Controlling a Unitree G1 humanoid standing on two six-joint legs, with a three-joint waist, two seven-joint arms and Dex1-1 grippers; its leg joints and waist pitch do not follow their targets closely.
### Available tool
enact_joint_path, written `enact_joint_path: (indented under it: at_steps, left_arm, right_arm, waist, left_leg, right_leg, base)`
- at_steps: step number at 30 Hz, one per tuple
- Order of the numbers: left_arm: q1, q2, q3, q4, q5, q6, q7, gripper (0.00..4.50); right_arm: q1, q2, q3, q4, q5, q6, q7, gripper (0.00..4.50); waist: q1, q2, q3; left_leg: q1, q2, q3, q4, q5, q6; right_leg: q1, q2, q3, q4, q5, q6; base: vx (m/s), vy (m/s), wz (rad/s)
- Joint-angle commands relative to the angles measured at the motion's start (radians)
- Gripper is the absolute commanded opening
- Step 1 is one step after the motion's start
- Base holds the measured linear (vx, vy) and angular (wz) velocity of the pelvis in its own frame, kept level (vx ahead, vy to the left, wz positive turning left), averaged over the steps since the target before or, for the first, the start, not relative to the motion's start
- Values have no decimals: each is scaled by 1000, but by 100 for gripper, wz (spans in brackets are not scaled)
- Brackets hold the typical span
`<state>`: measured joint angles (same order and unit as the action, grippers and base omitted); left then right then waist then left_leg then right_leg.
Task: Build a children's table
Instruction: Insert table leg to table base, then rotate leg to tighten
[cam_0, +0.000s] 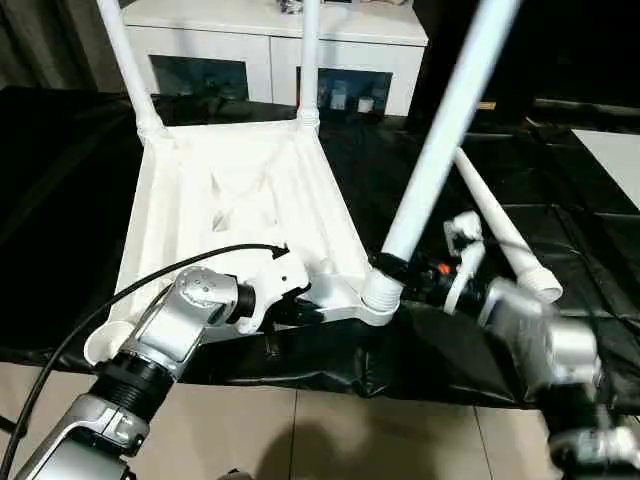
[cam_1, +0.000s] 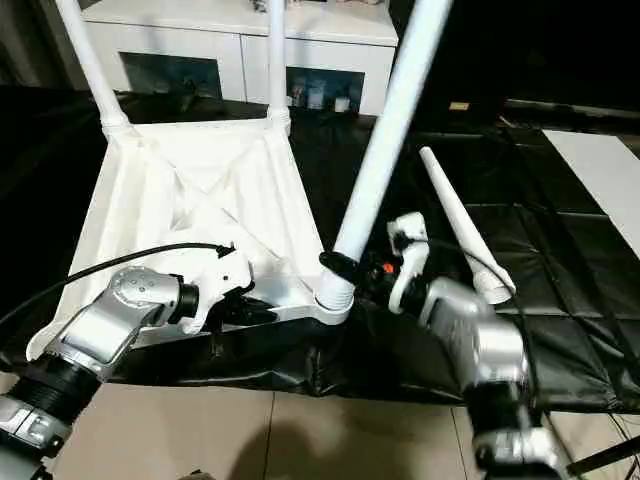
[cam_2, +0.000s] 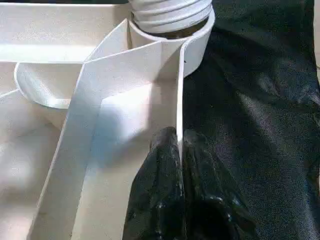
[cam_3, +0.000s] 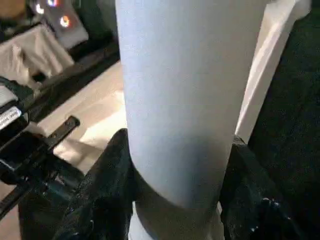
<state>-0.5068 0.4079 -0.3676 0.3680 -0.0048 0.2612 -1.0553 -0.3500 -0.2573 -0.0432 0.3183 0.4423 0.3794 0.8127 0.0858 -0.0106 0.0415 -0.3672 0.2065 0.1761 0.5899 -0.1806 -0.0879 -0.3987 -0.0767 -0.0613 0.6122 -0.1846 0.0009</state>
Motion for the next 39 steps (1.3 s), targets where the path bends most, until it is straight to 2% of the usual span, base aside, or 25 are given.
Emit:
enact_joint_path:
  at_steps: [1,3,4,10,11,14,15,16,17,18,19,21,22,23,24,25,26,27,28,30,35,37,39]
  left_arm:
    - [-39,15,58,-10,-4,-16,32,0]
    - [-42,14,58,-5,-3,-19,34,0]
    - [-46,13,58,1,-2,-23,37,0]
    - [-57,5,56,12,-3,-28,42,0]
    - [-61,-2,57,19,-4,-33,50,0]
    - [-63,-7,56,23,-4,-35,55,0]
    - [-64,-11,56,25,-3,-36,59,0]
    - [-64,-14,56,26,-3,-36,63,0]
    - [-64,-16,55,26,-2,-37,65,0]
    - [-63,-16,55,26,-2,-37,65,0]
    - [-63,-18,56,26,-1,-38,68,0]
    - [-62,-19,56,26,-1,-39,69,0]
    - [-61,-19,56,24,-1,-38,69,0]
    - [-60,-19,57,24,0,-39,70,0]
    - [-59,-19,57,23,1,-39,71,0]
    - [-58,-20,57,22,1,-39,71,0]
    - [-56,-18,56,19,2,-38,70,0]
    - [-56,-18,56,19,2,-38,70,0]
    - [-51,-14,54,14,4,-38,69,0]
    - [-48,-12,52,11,5,-38,67,0]
    - [-44,-8,46,4,6,-35,63,0]
    - [-45,-8,44,3,7,-35,64,0]
    - [-44,-5,41,3,10,-38,66,0]
  right_arm:
    - [65,4,0,26,-34,-16,-43,186]
    - [94,18,-8,2,-40,-49,-51,186]
    - [113,25,-9,-14,-49,-75,-58,186]
    - [154,26,9,-80,-77,-138,-77,186]
    - [173,24,24,-111,-100,-173,-82,186]
    - [186,20,42,-126,-122,-199,-86,186]
    - [189,14,57,-125,-143,-220,-88,186]
    - [190,9,74,-126,-165,-240,-89,186]
    - [193,8,86,-129,-178,-254,-89,186]
    - [192,9,90,-131,-180,-251,-92,186]
    - [190,7,102,-133,-190,-241,-99,186]
    - [184,2,120,-135,-199,-226,-95,186]
    - [176,-4,132,-133,-208,-212,-93,186]
    - [168,-9,144,-131,-216,-200,-89,186]
    - [160,-14,153,-129,-217,-183,-79,186]
    - [151,-20,161,-126,-218,-172,-70,186]
    - [139,-26,169,-122,-218,-153,-60,186]
    - [139,-26,169,-122,-218,-153,-60,186]
    - [106,-42,184,-110,-205,-92,-26,186]
    - [83,-51,189,-96,-195,-49,-7,186]
    - [7,-91,212,-28,-186,67,56,186]
    - [-23,-103,220,20,-199,90,69,186]
    - [-48,-112,235,77,-233,80,75,186]
  waist:
    - [-2,17,-51]
    - [-3,16,-50]
    - [-3,23,-49]
    - [-3,22,-47]
    - [-5,16,-46]
    - [-3,20,-46]
    - [-4,13,-45]
    - [-4,16,-45]
    - [-4,11,-44]
    - [-4,12,-43]
    - [-6,5,-42]
    - [-5,8,-41]
    - [-8,-1,-41]
    - [-7,1,-41]
    - [-7,-3,-40]
    - [-8,1,-40]
    - [-9,-7,-40]
    - [-9,-4,-40]
    - [-10,-8,-38]
    - [-12,-6,-39]
    - [-16,-11,-42]
    - [-20,-10,-42]
    - [-22,-10,-43]
  left_leg:
    - [17,24,-10,-85,-329,-23]
    - [15,24,-11,-87,-336,-23]
    - [17,25,-11,-87,-345,-25]
    - [14,23,-10,-87,-330,-15]
    - [13,23,-9,-87,-322,-11]
    - [12,24,-9,-88,-317,-10]
    - [12,24,-9,-87,-312,-7]
    - [10,23,-8,-87,-307,-6]
    - [11,24,-8,-87,-308,-5]
    - [12,23,-7,-87,-310,-3]
    - [10,23,-7,-87,-313,0]
    - [11,24,-9,-87,-311,3]
    - [10,24,-8,-88,-310,5]
    - [10,24,-8,-87,-307,6]
    - [10,23,-8,-87,-306,7]
    - [10,23,-9,-87,-307,7]
    - [10,24,-8,-87,-307,8]
    - [10,24,-9,-87,-305,8]
    - [12,23,-8,-87,-310,8]
    - [10,23,-9,-87,-306,8]
    - [10,24,-8,-84,-284,7]
    - [10,24,-8,-84,-290,2]
    - [11,24,-8,-83,-299,-3]
  right_leg:
    - [35,-60,41,-92,-322,-170]
    - [35,-59,40,-92,-329,-168]
    - [32,-59,40,-95,-333,-167]
    - [34,-60,42,-95,-342,-166]
    - [34,-59,43,-96,-343,-163]
    - [34,-60,43,-96,-347,-160]
    - [34,-60,43,-95,-353,-157]
    - [33,-61,44,-95,-357,-155]
    - [32,-61,43,-96,-370,-150]
    - [31,-60,44,-97,-378,-147]
    - [32,-61,44,-100,-396,-141]
    - [31,-63,44,-100,-415,-135]
    - [31,-61,44,-102,-422,-129]
    - [30,-62,45,-101,-427,-127]
    - [29,-62,45,-101,-432,-124]
    - [30,-63,44,-102,-444,-120]
    - [29,-62,44,-103,-447,-117]
    - [29,-63,44,-101,-447,-117]
    - [27,-61,44,-104,-457,-114]
    - [29,-62,44,-103,-452,-118]
    - [31,-61,44,-97,-405,-134]
    - [31,-61,43,-96,-402,-142]
    - [29,-62,43,-97,-408,-142]
  base:
    - [0,0,0]
    - [0,0,0]
    - [0,0,0]
    - [0,0,0]
    - [0,0,0]
    - [0,0,0]
    - [0,0,0]
    - [0,0,0]
    - [0,0,0]
    - [0,0,0]
    - [0,0,0]
    - [0,0,0]
    - [0,0,0]
    - [0,0,0]
    - [0,0,0]
    - [0,0,0]
    - [0,0,0]
    - [0,0,0]
    - [0,0,0]
    - [0,0,0]
    - [0,0,0]
    - [0,0,0]
    - [0,0,0]
